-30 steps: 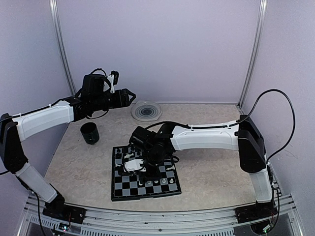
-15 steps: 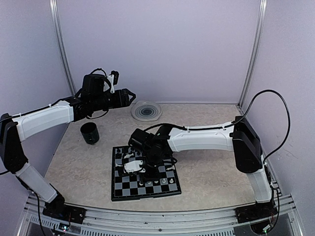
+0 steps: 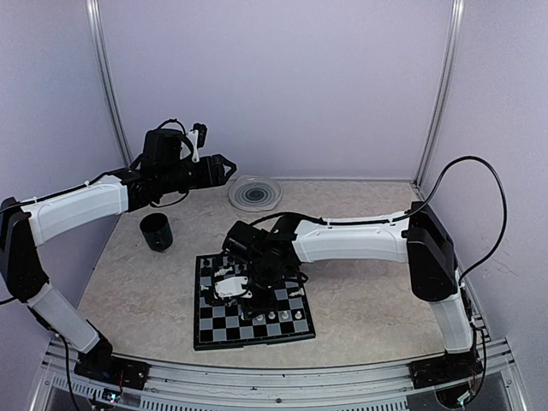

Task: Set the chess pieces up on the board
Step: Place the pawn at d2, then adjust the pawn at d2.

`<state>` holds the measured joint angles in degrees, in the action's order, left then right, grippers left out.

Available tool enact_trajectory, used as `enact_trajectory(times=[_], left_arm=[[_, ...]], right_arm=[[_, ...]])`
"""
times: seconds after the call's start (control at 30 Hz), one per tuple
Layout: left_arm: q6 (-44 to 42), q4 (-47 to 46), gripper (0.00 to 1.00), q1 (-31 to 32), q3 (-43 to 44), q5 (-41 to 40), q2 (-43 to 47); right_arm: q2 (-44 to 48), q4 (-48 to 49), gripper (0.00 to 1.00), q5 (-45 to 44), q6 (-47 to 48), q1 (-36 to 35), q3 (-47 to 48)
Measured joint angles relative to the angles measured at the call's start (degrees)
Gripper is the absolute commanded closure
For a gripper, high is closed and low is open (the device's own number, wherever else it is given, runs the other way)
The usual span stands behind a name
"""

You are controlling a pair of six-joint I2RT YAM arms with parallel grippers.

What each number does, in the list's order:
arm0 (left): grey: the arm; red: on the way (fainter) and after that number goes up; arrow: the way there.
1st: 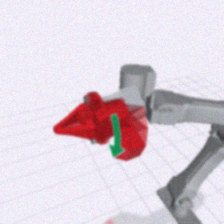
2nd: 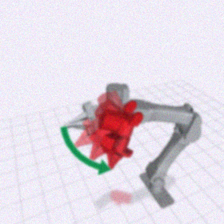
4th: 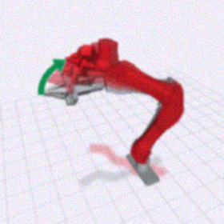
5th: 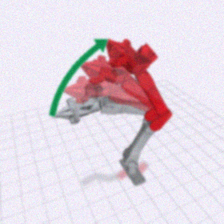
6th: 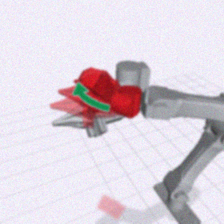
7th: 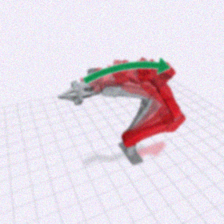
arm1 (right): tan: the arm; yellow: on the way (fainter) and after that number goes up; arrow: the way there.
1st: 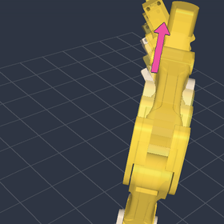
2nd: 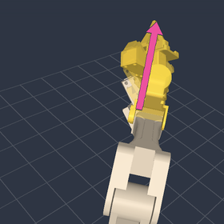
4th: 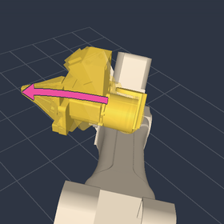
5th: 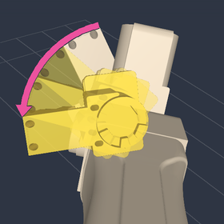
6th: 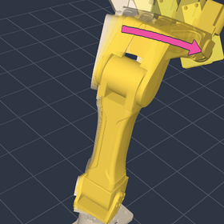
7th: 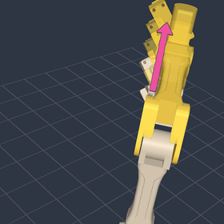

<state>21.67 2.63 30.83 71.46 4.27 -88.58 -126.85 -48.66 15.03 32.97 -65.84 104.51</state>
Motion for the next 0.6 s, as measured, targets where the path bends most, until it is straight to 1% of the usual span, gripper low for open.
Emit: enact_trajectory(times=[0.4, 0.6], left_arm=[[0.04, 0.00, 0.27, 0.00, 0.00, 0.24, 0.00], [0.13, 0.00, 0.27, 0.00, 0.00, 0.26, 0.00]], right_arm=[[1.16, -0.94, 0.79, 1.49, -0.04, 2.08, 1.90], [0.59, -0.98, 0.91, 0.74, 0.04, 2.27, 4.17]])
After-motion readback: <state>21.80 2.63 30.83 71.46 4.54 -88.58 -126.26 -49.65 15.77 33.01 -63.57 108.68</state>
